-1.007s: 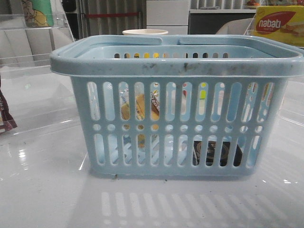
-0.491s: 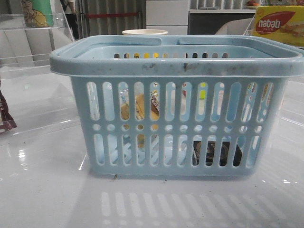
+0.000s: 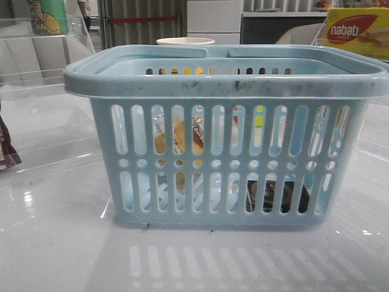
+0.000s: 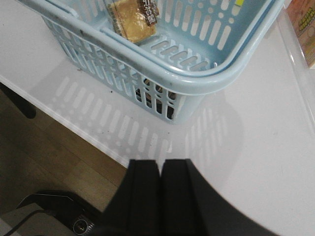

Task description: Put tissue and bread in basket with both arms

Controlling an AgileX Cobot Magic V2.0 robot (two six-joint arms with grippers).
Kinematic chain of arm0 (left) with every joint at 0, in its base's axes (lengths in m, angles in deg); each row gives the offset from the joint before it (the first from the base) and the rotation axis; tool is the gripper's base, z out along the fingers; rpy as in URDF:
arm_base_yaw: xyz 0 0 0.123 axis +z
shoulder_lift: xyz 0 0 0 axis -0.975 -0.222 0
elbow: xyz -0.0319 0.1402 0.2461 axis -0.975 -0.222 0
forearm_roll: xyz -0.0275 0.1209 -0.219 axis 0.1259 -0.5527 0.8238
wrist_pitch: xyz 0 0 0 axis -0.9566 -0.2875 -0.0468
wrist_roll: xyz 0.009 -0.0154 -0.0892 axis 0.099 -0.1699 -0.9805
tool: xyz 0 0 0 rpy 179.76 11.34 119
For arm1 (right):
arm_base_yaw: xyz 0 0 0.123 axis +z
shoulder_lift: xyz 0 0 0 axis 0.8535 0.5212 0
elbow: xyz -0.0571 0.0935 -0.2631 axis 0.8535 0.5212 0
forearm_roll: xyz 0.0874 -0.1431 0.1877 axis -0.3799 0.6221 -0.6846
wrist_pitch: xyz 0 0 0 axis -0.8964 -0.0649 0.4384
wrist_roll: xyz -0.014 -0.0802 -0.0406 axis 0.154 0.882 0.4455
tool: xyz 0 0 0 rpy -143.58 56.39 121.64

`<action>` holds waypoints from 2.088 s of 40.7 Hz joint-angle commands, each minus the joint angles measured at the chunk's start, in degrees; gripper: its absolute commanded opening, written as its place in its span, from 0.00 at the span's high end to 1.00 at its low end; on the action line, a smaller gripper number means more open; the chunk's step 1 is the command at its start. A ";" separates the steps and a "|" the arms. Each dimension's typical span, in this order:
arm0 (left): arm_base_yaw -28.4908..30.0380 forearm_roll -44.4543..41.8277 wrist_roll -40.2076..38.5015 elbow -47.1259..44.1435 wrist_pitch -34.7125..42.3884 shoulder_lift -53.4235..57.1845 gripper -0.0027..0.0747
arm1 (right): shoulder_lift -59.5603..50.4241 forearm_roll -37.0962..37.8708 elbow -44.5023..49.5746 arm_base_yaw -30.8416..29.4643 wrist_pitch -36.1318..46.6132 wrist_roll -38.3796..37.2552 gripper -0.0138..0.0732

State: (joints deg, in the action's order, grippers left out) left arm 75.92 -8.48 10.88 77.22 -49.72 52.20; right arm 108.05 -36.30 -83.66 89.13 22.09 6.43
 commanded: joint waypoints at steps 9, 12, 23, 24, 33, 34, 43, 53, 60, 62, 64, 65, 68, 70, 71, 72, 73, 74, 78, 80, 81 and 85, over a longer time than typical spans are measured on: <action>-1.51 -0.07 -0.17 -0.33 5.19 1.04 0.85 | 0.10 0.21 -1.54 -0.19 3.57 0.03 0.81; -1.83 -0.07 -0.17 -0.33 5.19 1.04 0.85 | 0.10 0.21 -1.54 -0.19 3.57 0.03 0.81; -1.83 -0.07 -0.17 -0.33 5.19 1.04 0.85 | 0.10 0.21 -1.54 -0.19 3.57 0.03 0.81; -1.83 -0.07 -0.17 -0.33 5.19 1.04 0.85 | 0.10 0.21 -1.54 -0.19 3.57 0.03 0.81; -1.83 -0.07 -0.17 -0.33 5.19 1.04 0.85 | 0.10 0.21 -1.54 -0.19 3.57 0.03 0.81; -1.83 -0.07 -0.17 -0.33 5.19 1.04 0.85 | 0.10 0.21 -1.54 -0.19 3.57 0.03 0.81; -1.83 -0.07 -0.17 -0.33 5.19 1.04 0.85 | 0.10 0.21 -1.54 -0.19 3.57 0.03 0.81; -1.83 -0.07 -0.17 -0.33 5.19 1.04 0.85 | -3.34 4.08 -1.36 -6.20 3.96 0.16 0.81; -1.83 -0.07 -0.17 -0.33 5.19 1.04 0.85 | -9.03 4.14 2.42 -15.94 12.71 0.16 0.81; -1.83 -0.07 -0.17 -0.33 5.19 1.04 0.85 | -11.15 4.14 5.44 -18.51 16.24 0.16 0.81; -1.83 -0.07 -0.17 -0.33 5.19 1.04 0.85 | -13.53 4.14 8.10 -20.95 19.81 0.16 0.81; -1.83 -0.07 -0.17 -0.33 5.19 1.04 0.85 | -14.58 4.14 10.07 -21.96 21.42 0.16 0.81; -1.83 -0.07 -0.17 -0.33 5.19 1.04 0.85 | -18.52 4.14 15.50 -25.60 27.97 0.10 0.81; -1.83 -0.07 -0.17 -0.33 5.19 1.04 0.85 | -21.03 4.14 19.50 -27.61 32.04 0.10 0.81; -1.83 -0.07 -0.17 -0.33 5.19 1.04 0.85 | -22.48 4.09 21.74 -28.62 34.20 0.10 0.81; -1.83 -0.07 -0.17 -0.33 5.19 1.04 0.85 | -23.54 4.04 23.99 -29.32 35.79 0.10 0.81; -1.83 -0.07 -0.17 -0.33 5.19 1.04 0.85 | -24.90 4.02 25.61 -30.16 37.89 0.10 0.81; -1.83 -0.07 -0.17 -0.33 5.19 1.04 0.85 | -25.86 3.72 27.73 -30.71 39.85 0.10 0.81; -1.83 -0.07 -0.17 -0.33 5.19 1.04 0.85 | -30.06 2.27 34.85 -32.47 46.45 0.06 0.81; -1.83 -0.07 -0.17 -0.33 5.19 1.04 0.85 | -31.74 1.64 38.03 -32.94 49.35 0.06 0.81; -1.83 -0.07 -0.17 -0.33 5.19 1.04 0.85 | -32.47 1.26 39.08 -32.99 50.82 0.06 0.81; -1.83 -0.07 -0.17 -0.33 5.19 1.04 0.85 | -34.36 -0.01 43.62 -32.99 55.71 0.06 0.81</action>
State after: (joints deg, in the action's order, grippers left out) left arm 74.54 -8.58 10.88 77.22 -49.72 52.20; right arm 74.74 -35.48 -40.93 56.52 68.00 6.43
